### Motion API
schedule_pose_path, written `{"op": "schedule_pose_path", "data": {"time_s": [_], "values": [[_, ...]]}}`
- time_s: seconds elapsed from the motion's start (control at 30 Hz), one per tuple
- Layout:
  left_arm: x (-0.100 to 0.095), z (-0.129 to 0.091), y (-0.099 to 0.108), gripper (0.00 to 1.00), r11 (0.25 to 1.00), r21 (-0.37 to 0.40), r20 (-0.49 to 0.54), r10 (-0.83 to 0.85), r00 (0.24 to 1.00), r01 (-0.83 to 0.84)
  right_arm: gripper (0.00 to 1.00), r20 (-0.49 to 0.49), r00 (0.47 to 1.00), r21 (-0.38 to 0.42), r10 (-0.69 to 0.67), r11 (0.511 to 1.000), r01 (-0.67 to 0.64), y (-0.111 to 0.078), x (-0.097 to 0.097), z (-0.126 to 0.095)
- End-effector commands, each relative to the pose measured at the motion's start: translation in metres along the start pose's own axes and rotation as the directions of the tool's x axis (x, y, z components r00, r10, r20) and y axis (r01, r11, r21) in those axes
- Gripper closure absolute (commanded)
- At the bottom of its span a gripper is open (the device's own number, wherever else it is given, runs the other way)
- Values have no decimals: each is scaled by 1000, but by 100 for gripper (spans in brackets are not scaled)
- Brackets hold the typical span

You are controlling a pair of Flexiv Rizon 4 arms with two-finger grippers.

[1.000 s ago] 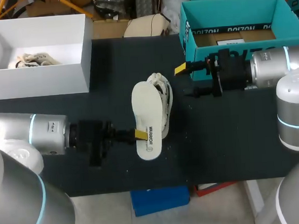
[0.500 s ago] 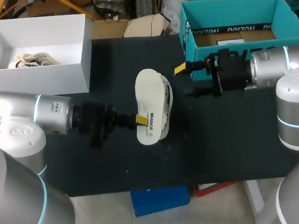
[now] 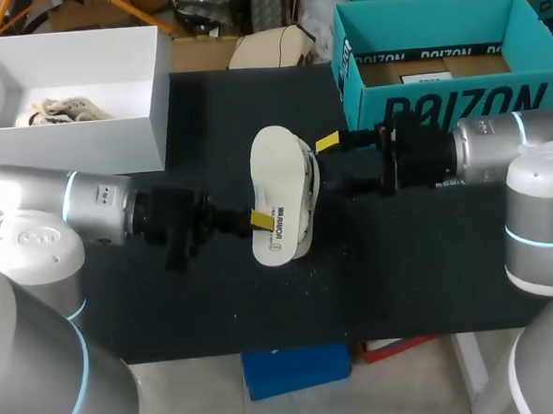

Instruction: Take the shoe out of the shoebox, open the shoe tongue, remove and reinsert the insole, then place the shoe into the shoebox

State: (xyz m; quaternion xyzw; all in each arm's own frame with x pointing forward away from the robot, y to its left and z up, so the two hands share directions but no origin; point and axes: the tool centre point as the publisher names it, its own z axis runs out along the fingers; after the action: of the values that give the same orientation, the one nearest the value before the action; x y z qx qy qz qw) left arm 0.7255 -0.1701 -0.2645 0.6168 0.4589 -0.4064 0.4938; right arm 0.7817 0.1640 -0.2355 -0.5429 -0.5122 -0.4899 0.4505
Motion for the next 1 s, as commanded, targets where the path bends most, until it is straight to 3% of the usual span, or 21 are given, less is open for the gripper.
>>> {"op": "schedule_pose_path", "data": {"time_s": [0.03,0.1,0.2,0.23,0.33,0.53,1.0], "values": [[0,1,-1,100,1000,-2,-3,2,1000,-2,25,2,1000,7,-28,1000,28,-8,3,11],[0,1,-1,100,1000,-2,-3,2,1000,-2,33,4,999,11,-44,999,44,-12,2,18],[0,1,-1,100,1000,-2,-3,2,1000,-2,28,-2,999,17,-45,999,45,-16,0,29],[0,1,-1,100,1000,-2,-3,2,1000,-2,22,-3,999,23,-42,999,42,-17,-2,33],[0,1,-1,100,1000,-2,-3,2,1000,-2,22,-10,999,24,-39,999,39,-19,-5,41],[0,1,-1,100,1000,-2,-3,2,1000,-2,50,-21,999,23,-35,999,35,-19,-7,53],[0,1,-1,100,1000,-2,-3,2,1000,-2,53,-24,999,38,-35,999,36,-17,-9,67]]}}
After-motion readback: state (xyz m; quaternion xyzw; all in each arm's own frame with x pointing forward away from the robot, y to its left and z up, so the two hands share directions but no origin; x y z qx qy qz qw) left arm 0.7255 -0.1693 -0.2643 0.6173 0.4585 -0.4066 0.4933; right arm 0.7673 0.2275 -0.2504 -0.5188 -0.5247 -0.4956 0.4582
